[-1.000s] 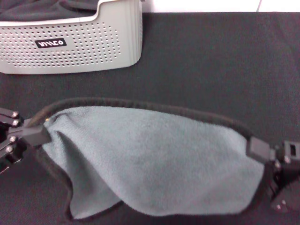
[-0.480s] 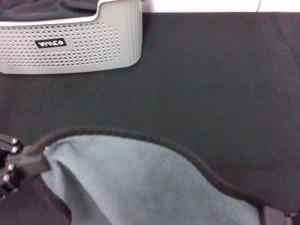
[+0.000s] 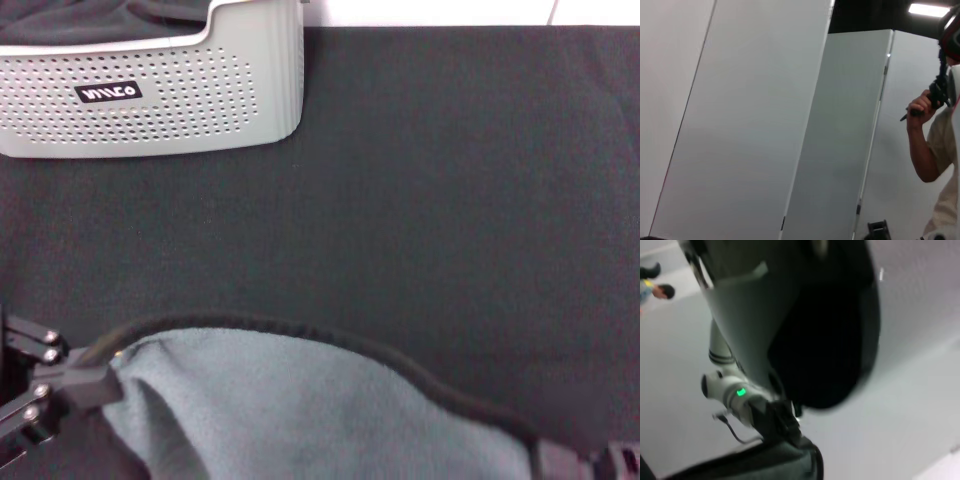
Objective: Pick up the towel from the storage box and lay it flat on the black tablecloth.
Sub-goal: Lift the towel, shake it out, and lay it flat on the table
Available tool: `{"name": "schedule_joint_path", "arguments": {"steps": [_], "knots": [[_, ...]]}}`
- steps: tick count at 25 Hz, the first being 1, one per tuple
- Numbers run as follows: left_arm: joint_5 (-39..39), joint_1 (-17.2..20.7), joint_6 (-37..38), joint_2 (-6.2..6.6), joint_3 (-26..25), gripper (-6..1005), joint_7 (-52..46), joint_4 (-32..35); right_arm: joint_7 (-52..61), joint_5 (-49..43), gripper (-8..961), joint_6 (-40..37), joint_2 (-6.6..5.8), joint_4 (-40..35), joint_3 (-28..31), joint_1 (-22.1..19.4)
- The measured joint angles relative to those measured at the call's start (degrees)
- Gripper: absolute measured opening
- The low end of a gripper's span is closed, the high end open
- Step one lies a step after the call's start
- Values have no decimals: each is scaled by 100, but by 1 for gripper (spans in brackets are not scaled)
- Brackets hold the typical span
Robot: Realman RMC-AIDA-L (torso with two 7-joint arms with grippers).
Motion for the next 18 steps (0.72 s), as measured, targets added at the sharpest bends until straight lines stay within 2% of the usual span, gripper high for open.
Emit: {"name": "schedule_joint_path", "arguments": {"steps": [3, 10, 13, 18], "knots": [[184, -277, -13, -32, -59, 109, -8, -514, 7, -10, 0, 140, 109, 183, 147, 91], [1038, -1473, -38, -114, -431, 111, 349, -2284, 10, 56, 0, 518, 118, 605, 221, 503], [1268, -1804, -47, -182, -559, 112, 590, -2600, -20, 167, 0, 698, 122, 801, 273, 667], [1391, -2039, -57, -231, -842, 113, 706, -2740, -148, 331, 0, 924, 127, 991, 352, 851]]}}
